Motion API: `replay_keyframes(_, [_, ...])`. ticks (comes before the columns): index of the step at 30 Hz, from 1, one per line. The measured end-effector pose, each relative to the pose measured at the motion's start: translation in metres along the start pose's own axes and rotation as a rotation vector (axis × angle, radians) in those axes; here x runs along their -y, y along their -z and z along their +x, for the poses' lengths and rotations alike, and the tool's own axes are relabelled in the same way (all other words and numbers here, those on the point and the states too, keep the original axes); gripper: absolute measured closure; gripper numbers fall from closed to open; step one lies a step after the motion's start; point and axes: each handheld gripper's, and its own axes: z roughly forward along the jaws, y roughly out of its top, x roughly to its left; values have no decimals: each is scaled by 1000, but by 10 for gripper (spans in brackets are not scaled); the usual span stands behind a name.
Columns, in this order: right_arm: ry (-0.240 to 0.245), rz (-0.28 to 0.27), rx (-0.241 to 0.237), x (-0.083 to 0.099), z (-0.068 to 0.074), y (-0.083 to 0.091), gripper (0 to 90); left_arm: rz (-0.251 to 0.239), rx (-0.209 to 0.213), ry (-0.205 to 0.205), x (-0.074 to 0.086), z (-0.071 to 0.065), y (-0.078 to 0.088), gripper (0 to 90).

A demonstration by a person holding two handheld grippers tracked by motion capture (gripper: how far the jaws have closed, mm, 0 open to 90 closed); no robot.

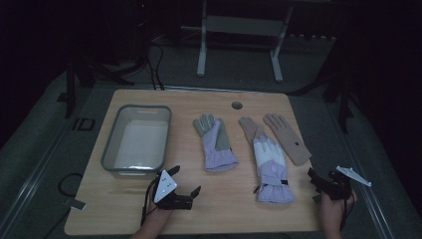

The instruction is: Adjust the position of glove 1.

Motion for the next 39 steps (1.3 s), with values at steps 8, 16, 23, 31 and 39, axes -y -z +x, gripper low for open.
replay_keyframes(8, [1,48,4,-4,-2,-4,148,6,-7,-4,0,0,0,14])
replay_keyframes(16, [82,56,-25,-29,22,-4,147,4,-5,-5,0,-1,0,14])
replay_keyframes(23, [160,68,-57,-60,52,-4,112,4,-3,-3,0,0,0,14])
replay_keyframes(31, [217,58,-117,-89,83,0,112,8,-4,-2,0,0,0,14])
replay_keyframes(39, [261,50,-165,-115,118,-4,113,9,-4,-3,0,0,0,14])
